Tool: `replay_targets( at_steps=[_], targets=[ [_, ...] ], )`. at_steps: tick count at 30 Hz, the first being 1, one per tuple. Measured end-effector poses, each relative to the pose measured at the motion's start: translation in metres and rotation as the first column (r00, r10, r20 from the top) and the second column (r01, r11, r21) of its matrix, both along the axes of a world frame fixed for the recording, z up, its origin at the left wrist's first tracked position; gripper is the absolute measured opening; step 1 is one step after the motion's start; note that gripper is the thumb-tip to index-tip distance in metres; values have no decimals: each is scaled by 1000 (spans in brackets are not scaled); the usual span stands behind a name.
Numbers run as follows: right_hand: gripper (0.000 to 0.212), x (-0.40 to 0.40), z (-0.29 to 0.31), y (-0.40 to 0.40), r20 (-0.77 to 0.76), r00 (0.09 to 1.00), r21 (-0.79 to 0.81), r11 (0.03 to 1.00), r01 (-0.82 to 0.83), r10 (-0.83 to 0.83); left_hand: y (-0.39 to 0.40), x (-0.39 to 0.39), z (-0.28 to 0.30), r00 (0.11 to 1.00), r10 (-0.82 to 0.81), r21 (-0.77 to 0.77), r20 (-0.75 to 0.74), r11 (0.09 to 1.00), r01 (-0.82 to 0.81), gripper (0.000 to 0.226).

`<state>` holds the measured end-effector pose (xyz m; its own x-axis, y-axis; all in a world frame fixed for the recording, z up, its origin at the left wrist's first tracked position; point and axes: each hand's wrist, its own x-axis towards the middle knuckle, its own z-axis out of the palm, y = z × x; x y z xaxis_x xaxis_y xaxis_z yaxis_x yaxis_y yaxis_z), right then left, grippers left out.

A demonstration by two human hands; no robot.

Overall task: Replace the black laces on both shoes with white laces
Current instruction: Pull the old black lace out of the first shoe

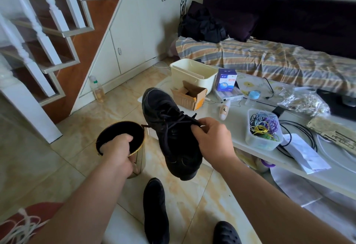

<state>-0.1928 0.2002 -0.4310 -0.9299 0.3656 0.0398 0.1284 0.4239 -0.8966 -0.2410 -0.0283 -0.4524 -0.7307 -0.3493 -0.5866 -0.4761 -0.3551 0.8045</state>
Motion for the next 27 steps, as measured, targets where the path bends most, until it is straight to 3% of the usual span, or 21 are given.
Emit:
replay_targets(
  at_steps=[2, 3, 4, 5, 6, 7, 8, 10, 14, 20, 22, 23, 24, 25, 26, 27],
  targets=[
    [12, 1, 1, -4, 11, 999, 61, 998, -31, 31, 10, 7, 13, 951, -72, -321, -302, 946, -31, 36],
    [12, 2, 1, -6, 17, 999, 92, 994, -50, 49, 16, 14, 21, 831, -247, -514, -498, 856, -53, 23],
    [13, 3, 1, -10, 21, 998, 132, 989, -69, 67, 23, 21, 27, 669, -468, -709, -577, 693, -127, 14],
    [14, 3, 0, -13, 21, 996, 178, 980, -87, 84, 29, 26, 29, 537, -659, -841, -527, 493, -221, 12],
    [15, 5, 0, -17, 16, 995, 216, 971, -103, 102, 34, 29, 27, 487, -768, -906, -417, 307, -292, 16],
    [15, 6, -1, -20, 9, 993, 246, 962, -118, 119, 39, 30, 23, 509, -806, -940, -303, 165, -298, 23],
    [14, 7, -2, -23, 2, 990, 269, 954, -134, 139, 43, 31, 20, 549, -804, -959, -229, 90, -268, 30],
    [13, 11, -5, -27, -11, 985, 299, 941, -162, 173, 44, 30, 13, 580, -793, -968, -187, 49, -245, 33],
    [24, 15, -5, -29, -37, 985, 269, 951, -153, 169, 38, 23, 11, 489, -809, -936, -326, 202, -290, 27],
    [16, 6, -10, -29, -8, 984, 280, 946, -167, 176, 34, 18, 6, 412, -824, -906, -388, 260, -334, 4],
    [19, 3, -10, -25, 17, 987, 318, 935, -156, 159, 33, 21, 11, 416, -818, -915, -397, 316, -252, 6],
    [21, 1, -10, -21, 38, 991, 318, 939, -134, 128, 32, 21, 15, 457, -763, -882, -458, 455, -124, 9],
    [24, -1, -10, -15, 60, 994, 295, 949, -107, 93, 31, 22, 22, 526, -640, -721, -560, 689, 71, 14],
    [26, -3, -9, -9, 77, 995, 259, 962, -83, 65, 29, 24, 32, 606, -475, -418, -638, 875, 245, 20],
    [27, -3, -8, -4, 84, 995, 235, 970, -69, 51, 23, 24, 38, 676, -365, -177, -640, 926, 332, 24],
    [25, -3, -8, -2, 80, 995, 239, 969, -70, 52, 16, 23, 44, 695, -378, -126, -611, 914, 386, 23]
  ],
)
